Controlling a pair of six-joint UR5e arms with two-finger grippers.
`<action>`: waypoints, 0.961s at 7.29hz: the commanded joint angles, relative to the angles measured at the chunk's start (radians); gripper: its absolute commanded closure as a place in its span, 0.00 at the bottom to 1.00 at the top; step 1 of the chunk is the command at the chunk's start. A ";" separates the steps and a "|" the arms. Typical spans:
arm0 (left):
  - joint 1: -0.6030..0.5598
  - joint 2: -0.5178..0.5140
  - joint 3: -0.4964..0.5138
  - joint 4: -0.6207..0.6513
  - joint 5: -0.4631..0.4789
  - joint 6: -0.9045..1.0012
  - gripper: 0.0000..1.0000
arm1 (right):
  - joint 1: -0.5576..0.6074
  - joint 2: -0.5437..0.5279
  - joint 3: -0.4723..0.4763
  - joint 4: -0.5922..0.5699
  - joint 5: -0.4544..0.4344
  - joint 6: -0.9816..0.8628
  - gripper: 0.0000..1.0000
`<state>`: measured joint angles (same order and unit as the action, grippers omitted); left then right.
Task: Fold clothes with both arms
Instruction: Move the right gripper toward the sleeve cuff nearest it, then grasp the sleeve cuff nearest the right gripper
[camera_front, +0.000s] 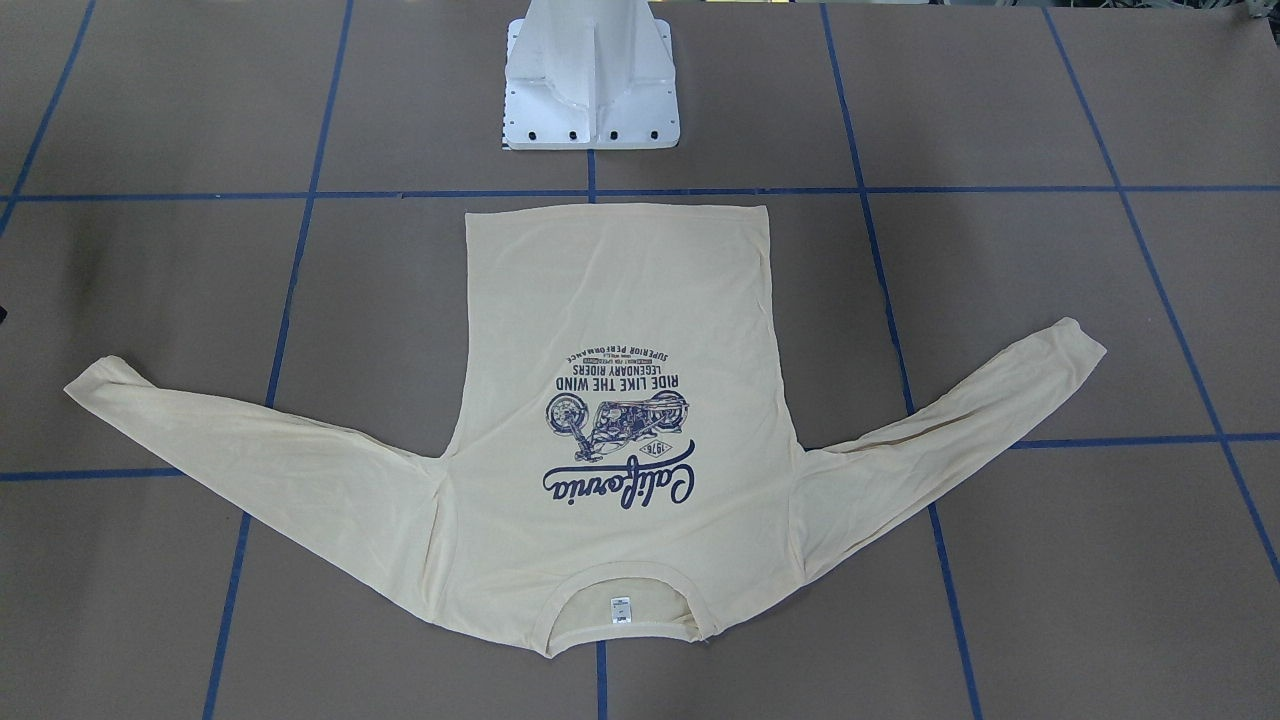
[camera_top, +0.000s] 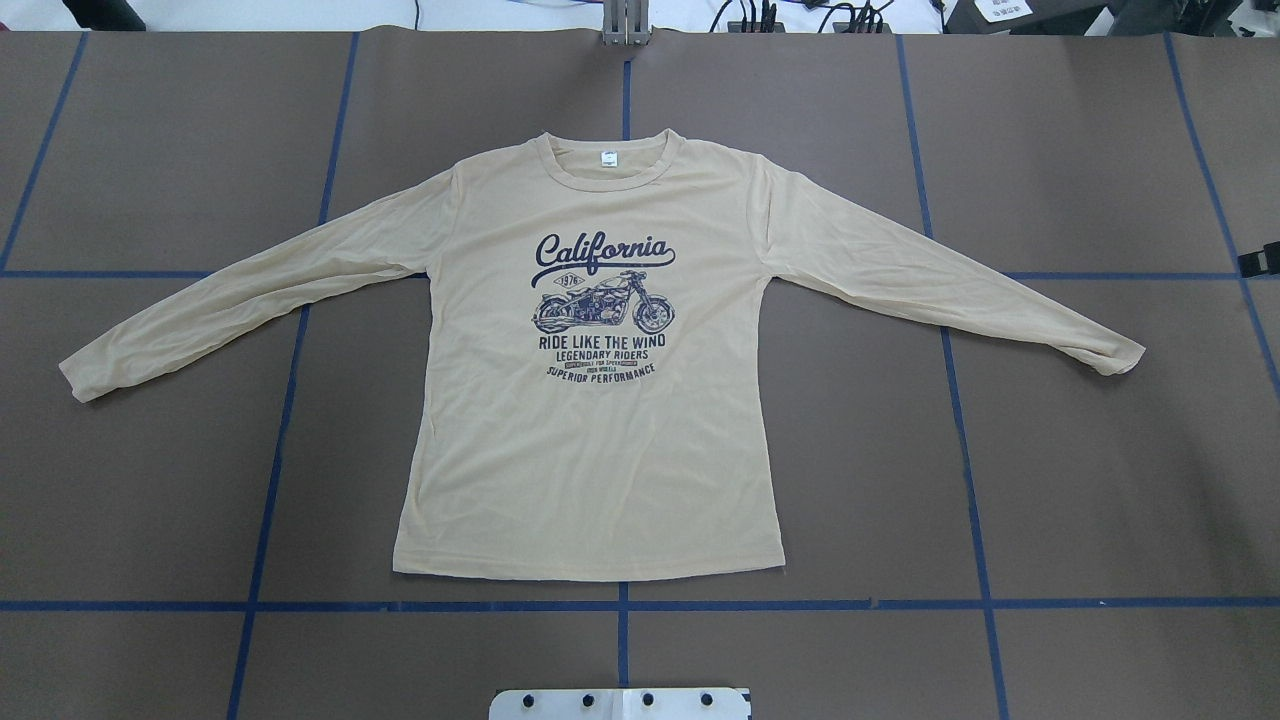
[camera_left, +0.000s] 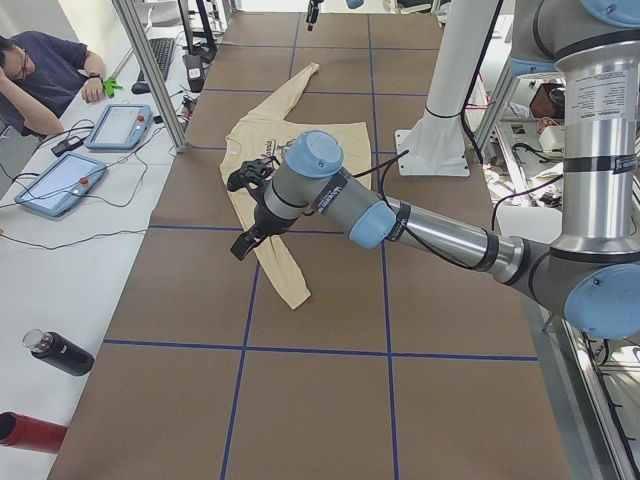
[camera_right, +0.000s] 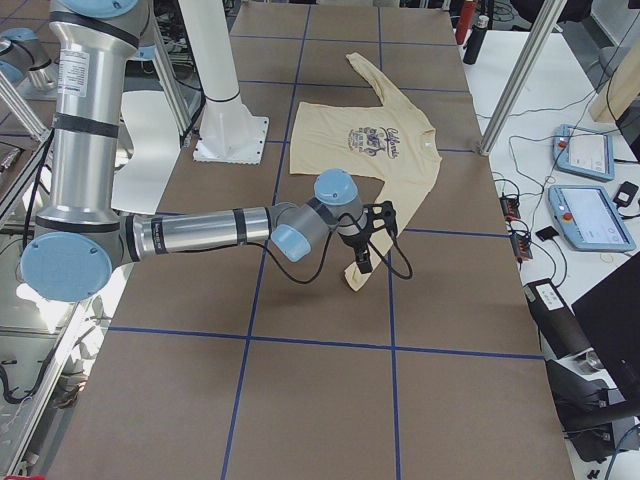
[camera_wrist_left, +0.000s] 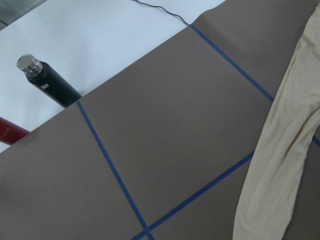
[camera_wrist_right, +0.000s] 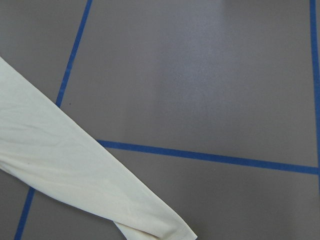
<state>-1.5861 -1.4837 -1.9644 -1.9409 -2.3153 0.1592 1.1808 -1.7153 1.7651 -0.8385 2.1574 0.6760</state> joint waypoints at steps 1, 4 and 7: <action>0.001 0.005 -0.001 -0.001 0.001 0.005 0.00 | -0.133 0.002 -0.168 0.276 -0.129 0.164 0.08; 0.000 0.006 0.001 -0.001 0.001 0.006 0.00 | -0.200 0.008 -0.225 0.291 -0.198 0.181 0.30; 0.000 0.008 0.002 -0.019 0.005 0.006 0.00 | -0.216 0.045 -0.310 0.334 -0.202 0.181 0.41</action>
<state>-1.5861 -1.4768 -1.9625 -1.9512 -2.3120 0.1657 0.9705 -1.6927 1.4982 -0.5234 1.9568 0.8572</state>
